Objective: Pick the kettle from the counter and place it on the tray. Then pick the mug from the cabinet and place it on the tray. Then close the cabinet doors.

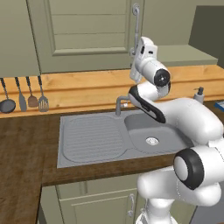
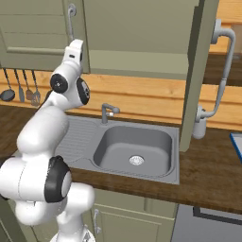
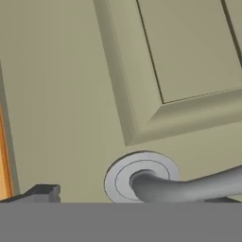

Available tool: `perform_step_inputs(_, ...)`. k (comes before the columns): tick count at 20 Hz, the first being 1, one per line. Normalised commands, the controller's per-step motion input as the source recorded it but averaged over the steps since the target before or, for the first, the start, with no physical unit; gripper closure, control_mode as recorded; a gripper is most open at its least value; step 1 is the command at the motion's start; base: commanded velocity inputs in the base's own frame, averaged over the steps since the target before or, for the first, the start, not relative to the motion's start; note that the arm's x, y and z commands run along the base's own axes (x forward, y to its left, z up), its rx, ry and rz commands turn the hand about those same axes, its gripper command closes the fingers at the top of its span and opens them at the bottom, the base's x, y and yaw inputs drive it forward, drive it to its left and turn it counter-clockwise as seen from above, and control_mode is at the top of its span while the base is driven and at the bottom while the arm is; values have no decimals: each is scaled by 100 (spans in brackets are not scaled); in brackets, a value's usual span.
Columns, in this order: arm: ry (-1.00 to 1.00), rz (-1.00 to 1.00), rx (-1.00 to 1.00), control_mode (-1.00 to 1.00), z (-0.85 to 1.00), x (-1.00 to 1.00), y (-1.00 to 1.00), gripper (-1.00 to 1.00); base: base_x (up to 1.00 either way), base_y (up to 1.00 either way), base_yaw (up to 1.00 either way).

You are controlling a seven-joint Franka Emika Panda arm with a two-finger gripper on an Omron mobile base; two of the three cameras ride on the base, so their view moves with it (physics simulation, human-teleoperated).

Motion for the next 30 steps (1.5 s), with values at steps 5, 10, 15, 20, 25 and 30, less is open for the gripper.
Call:
perform_step_inputs(5, 2, 2, 3, -100, -2, 46, -13, -100, 0, 0, 0)
perform_step_inputs(10, 4, 0, 0, -100, 0, 23, -40, -100, 0, 0, 0)
perform_step_inputs(15, 3, 0, 0, -100, 0, 9, -48, -100, 0, 0, 0)
perform_step_inputs(20, 0, 0, 0, -100, -4, -7, -50, -100, 0, 0, 0)
perform_step_inputs(25, 0, 0, 0, -100, 1, -38, -39, -100, 0, 0, 0)
perform_step_inputs(30, 2, 0, 0, -100, 14, -46, -7, -100, 0, 0, 0)
